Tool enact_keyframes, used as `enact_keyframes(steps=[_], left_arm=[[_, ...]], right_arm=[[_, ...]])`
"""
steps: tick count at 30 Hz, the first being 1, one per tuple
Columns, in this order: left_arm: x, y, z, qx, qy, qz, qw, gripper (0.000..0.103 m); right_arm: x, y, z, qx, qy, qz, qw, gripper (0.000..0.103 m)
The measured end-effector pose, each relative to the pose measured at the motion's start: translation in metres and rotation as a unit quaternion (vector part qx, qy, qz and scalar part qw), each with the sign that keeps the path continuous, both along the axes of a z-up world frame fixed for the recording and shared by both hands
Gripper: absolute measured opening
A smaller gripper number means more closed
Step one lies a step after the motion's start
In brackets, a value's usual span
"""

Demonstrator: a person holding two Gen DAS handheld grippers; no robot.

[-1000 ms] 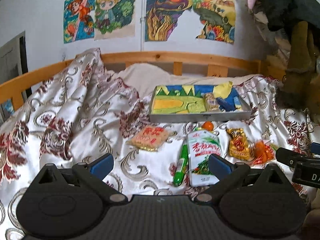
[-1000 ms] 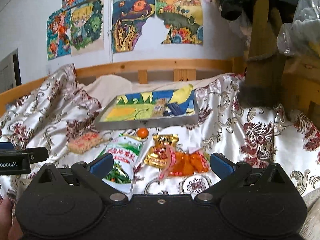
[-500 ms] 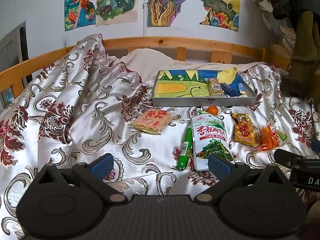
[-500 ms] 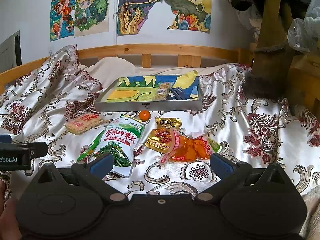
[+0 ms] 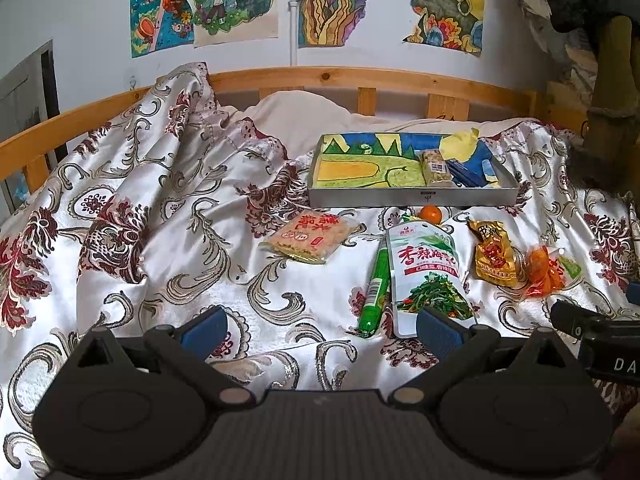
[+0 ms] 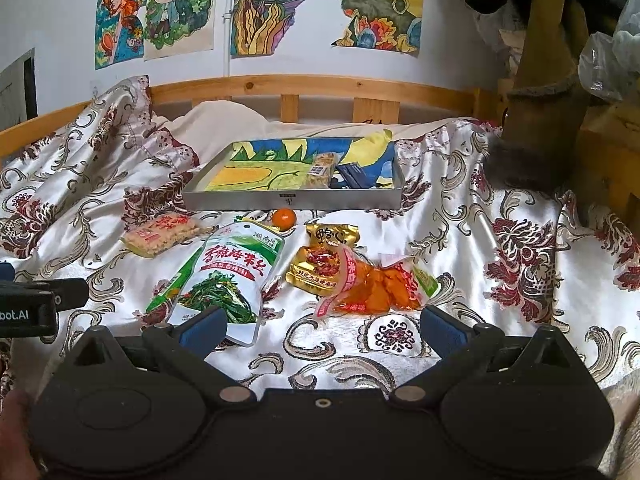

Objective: Organize snacks
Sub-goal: 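Move both tools back toward the remaining snacks beside the tray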

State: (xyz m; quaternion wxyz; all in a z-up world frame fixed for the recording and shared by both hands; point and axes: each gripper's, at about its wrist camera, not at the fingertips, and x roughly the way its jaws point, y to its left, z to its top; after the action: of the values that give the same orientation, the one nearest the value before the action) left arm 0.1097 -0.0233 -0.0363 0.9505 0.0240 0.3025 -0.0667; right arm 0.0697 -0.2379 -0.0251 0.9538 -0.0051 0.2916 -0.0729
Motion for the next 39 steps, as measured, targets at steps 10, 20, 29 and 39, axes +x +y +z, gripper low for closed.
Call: enact_keyframes(steps=[10, 20, 29, 39], left_arm=[[0.006, -0.003, -0.003, 0.008, 0.011, -0.001, 0.9999, 0.102], [0.019, -0.004, -0.007, 0.019, 0.022, -0.013, 0.9995, 0.102], [0.039, -0.019, -0.002, 0.028, 0.021, -0.030, 0.9990, 0.102], [0.065, -0.032, -0.006, 0.036, 0.032, -0.039, 0.9981, 0.103]], right_arm=[[0.005, -0.002, 0.000, 0.001, 0.014, -0.009, 1.000, 0.102], [0.016, -0.009, 0.003, 0.020, 0.043, -0.010, 0.999, 0.102], [0.024, -0.017, 0.015, 0.029, 0.043, 0.016, 0.999, 0.102], [0.061, -0.052, 0.020, 0.070, 0.081, 0.026, 0.994, 0.102]])
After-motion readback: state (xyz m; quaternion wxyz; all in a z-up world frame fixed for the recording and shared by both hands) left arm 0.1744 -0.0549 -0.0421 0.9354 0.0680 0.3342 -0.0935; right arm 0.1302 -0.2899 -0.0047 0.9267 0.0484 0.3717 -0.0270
